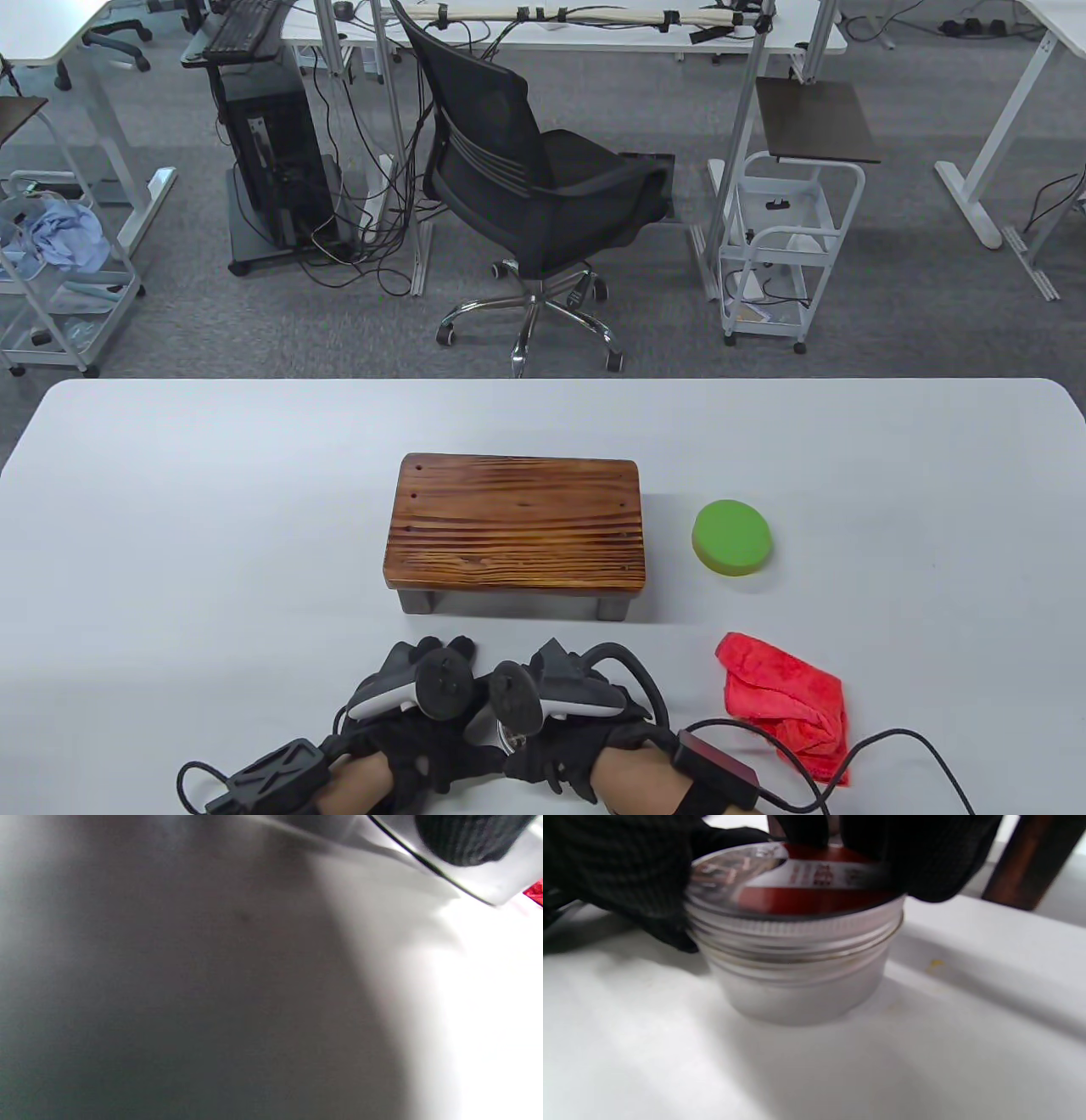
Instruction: Dip and apply wood wax on stool
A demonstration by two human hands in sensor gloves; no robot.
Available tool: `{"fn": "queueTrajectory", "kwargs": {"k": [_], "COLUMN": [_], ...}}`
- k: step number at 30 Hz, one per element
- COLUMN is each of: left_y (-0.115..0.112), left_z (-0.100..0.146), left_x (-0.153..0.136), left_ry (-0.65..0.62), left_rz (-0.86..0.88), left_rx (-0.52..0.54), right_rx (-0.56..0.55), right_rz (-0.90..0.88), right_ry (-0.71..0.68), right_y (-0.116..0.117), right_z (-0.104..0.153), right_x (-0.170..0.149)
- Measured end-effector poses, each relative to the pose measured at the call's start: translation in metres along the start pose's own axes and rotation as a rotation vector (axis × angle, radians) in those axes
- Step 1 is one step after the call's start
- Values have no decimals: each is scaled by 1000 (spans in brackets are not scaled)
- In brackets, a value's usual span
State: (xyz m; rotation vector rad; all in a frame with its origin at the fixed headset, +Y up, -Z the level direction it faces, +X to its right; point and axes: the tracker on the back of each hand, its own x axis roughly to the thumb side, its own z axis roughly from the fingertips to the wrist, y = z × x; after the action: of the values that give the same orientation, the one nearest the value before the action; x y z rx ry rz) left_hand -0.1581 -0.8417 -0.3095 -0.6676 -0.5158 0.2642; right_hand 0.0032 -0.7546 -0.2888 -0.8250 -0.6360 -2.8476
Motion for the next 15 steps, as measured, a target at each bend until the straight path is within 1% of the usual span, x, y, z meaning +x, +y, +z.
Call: {"fn": "queueTrajectory", "kwargs": {"k": [5,8,9,10,11,13,14,15], "left_y": [0,0,0,0,0,0,0,0], "left_z": [0,0,0,0,0,0,0,0], "left_x": [0,0,0,0,0,0,0,0], "left_ry": [0,-1,-1,0,0,-1,0,0], "left_rz": [0,1,1,0,0,1,1,1], "left_rx": [0,1,0,0,0,0,0,-1], "right_rx": [3,48,56,59,45,64,97,103], "right_rz": [-1,16,31,62,126,217,242,252], "right_ry": [-5,-122,-177,-264,-336,-353,-353,-371], "right_y": [-1,-9,-11,-14,-17,-20,-20,-19], "right_z": [0,0,0,-1,0,-1,-1,-2], "right_x": [-3,-11,-12,-13,-12,-11,-10,-8]}}
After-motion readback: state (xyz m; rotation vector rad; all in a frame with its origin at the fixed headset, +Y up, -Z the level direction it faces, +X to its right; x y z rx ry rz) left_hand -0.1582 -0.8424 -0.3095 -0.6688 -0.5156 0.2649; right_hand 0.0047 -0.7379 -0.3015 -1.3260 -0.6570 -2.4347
